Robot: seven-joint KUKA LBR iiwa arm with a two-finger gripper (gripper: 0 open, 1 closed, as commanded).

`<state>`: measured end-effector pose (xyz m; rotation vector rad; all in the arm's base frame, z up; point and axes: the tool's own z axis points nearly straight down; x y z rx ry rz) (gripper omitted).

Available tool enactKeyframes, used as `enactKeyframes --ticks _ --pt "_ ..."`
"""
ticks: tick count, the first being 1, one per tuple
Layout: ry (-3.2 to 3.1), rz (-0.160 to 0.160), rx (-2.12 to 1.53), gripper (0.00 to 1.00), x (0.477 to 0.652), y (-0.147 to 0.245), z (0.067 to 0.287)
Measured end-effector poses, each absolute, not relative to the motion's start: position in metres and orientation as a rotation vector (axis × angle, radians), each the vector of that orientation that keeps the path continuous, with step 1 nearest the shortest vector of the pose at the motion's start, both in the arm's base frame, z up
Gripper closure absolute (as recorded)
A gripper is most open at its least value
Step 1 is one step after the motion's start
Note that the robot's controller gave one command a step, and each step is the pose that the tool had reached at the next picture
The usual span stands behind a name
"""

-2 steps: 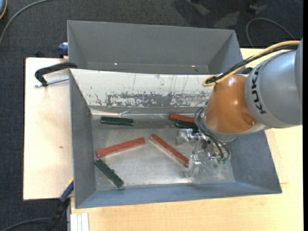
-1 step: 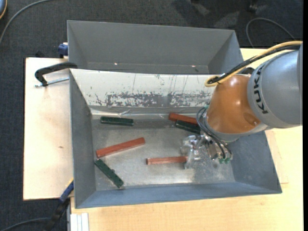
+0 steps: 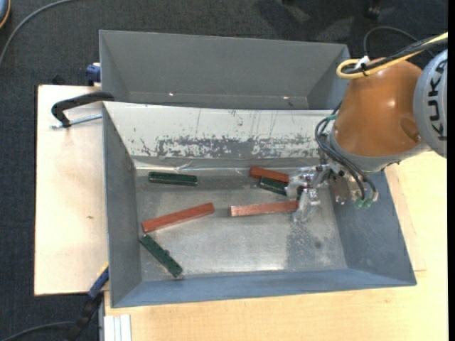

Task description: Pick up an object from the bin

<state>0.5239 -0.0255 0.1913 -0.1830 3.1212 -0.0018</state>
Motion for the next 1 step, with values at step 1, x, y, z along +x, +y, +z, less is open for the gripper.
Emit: enactKeyframes --ticks 1 --pt "3.039 -0.002 -0.745 1.00 0.5656 -0.0060 0.2431"
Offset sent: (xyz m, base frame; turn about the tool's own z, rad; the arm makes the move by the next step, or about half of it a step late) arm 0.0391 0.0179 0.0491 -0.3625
